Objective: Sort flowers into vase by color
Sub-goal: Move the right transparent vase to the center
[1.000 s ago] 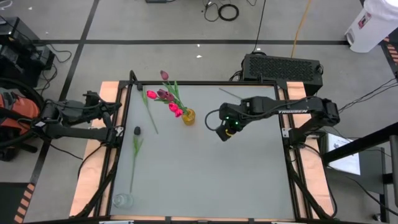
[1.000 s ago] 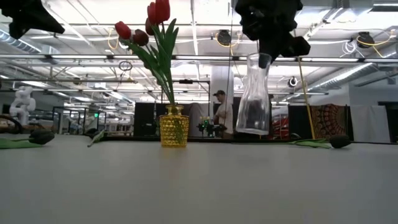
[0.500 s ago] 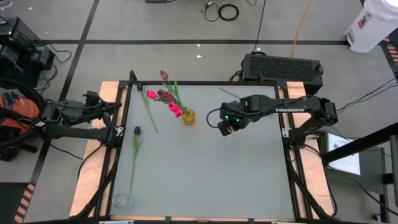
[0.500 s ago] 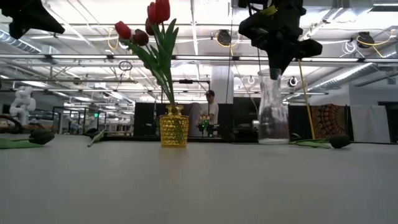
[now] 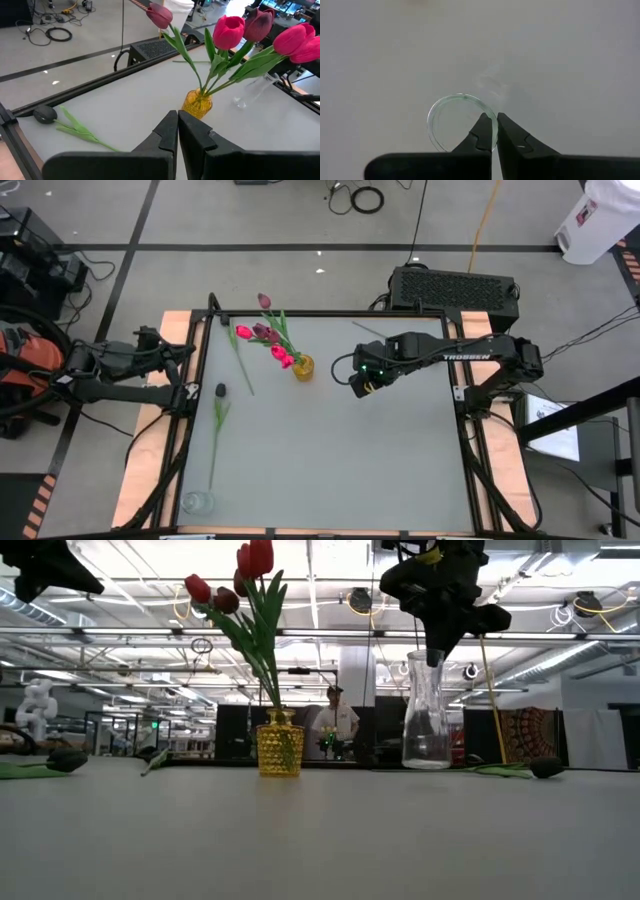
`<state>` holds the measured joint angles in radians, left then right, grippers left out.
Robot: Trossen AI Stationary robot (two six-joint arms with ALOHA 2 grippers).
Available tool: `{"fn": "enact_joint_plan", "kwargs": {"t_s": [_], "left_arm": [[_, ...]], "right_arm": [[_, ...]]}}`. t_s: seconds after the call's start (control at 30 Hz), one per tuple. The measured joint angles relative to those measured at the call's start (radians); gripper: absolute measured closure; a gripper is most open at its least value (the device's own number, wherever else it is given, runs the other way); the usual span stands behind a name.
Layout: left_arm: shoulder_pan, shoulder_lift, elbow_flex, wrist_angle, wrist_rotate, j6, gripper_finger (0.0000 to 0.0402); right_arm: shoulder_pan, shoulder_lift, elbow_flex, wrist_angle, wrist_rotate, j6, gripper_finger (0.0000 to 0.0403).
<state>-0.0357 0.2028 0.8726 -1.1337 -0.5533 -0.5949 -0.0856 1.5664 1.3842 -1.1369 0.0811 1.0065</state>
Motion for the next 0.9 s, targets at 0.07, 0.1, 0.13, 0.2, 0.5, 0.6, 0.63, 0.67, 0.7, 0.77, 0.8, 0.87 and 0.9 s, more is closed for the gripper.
{"fn": "enact_joint_plan", "kwargs": {"t_s": [0.07, 0.1, 0.13, 0.2, 0.5, 0.6, 0.63, 0.67, 0.7, 0.77, 0.8, 0.87, 0.9], "left_arm": [[0.000, 0.000, 0.000, 0.000, 0.000, 0.000, 0.0381], [0.000, 0.000, 0.000, 0.000, 0.000, 0.000, 0.0381], [0.000, 0.000, 0.000, 0.000, 0.000, 0.000, 0.0381], [0.000, 0.000, 0.000, 0.000, 0.000, 0.000, 0.0381], [0.000, 0.000, 0.000, 0.000, 0.000, 0.000, 0.0381], [0.000, 0.000, 0.000, 0.000, 0.000, 0.000, 0.0381], [0.000, 0.000, 0.000, 0.000, 0.000, 0.000, 0.0381], [0.000, 0.000, 0.000, 0.000, 0.000, 0.000, 0.0381], [0.000, 0.000, 0.000, 0.000, 0.000, 0.000, 0.0381], [0.000, 0.000, 0.000, 0.000, 0.000, 0.000, 0.0381], [0.000, 0.000, 0.000, 0.000, 0.000, 0.000, 0.0381], [0.000, 0.000, 0.000, 0.000, 0.000, 0.000, 0.0381], [0.000, 0.000, 0.000, 0.000, 0.000, 0.000, 0.0381]], "right_arm": [[0.000, 0.000, 0.000, 0.010, 0.000, -0.006, 0.0403], [0.000, 0.000, 0.000, 0.019, -0.001, -0.008, 0.0403], [0.001, 0.000, 0.000, 0.029, -0.002, -0.008, 0.0403], [0.009, 0.000, 0.000, 0.054, -0.004, -0.008, 0.0403], [0.029, 0.038, 0.000, 0.030, -0.009, -0.017, 0.0403], [0.029, 0.050, 0.000, 0.020, -0.009, -0.036, 0.0403], [0.028, 0.050, 0.000, 0.030, -0.009, -0.040, 0.0403], [0.029, 0.050, 0.000, 0.038, -0.009, -0.042, 0.0403], [0.029, 0.050, 0.000, 0.039, -0.009, -0.044, 0.0403], [0.029, 0.050, 0.000, 0.030, -0.009, -0.049, 0.0403], [0.029, 0.050, 0.000, 0.031, -0.008, -0.050, 0.0403], [0.029, 0.050, 0.000, 0.035, -0.008, -0.052, 0.0403], [0.029, 0.050, 0.000, 0.034, -0.008, -0.057, 0.0403]]}}
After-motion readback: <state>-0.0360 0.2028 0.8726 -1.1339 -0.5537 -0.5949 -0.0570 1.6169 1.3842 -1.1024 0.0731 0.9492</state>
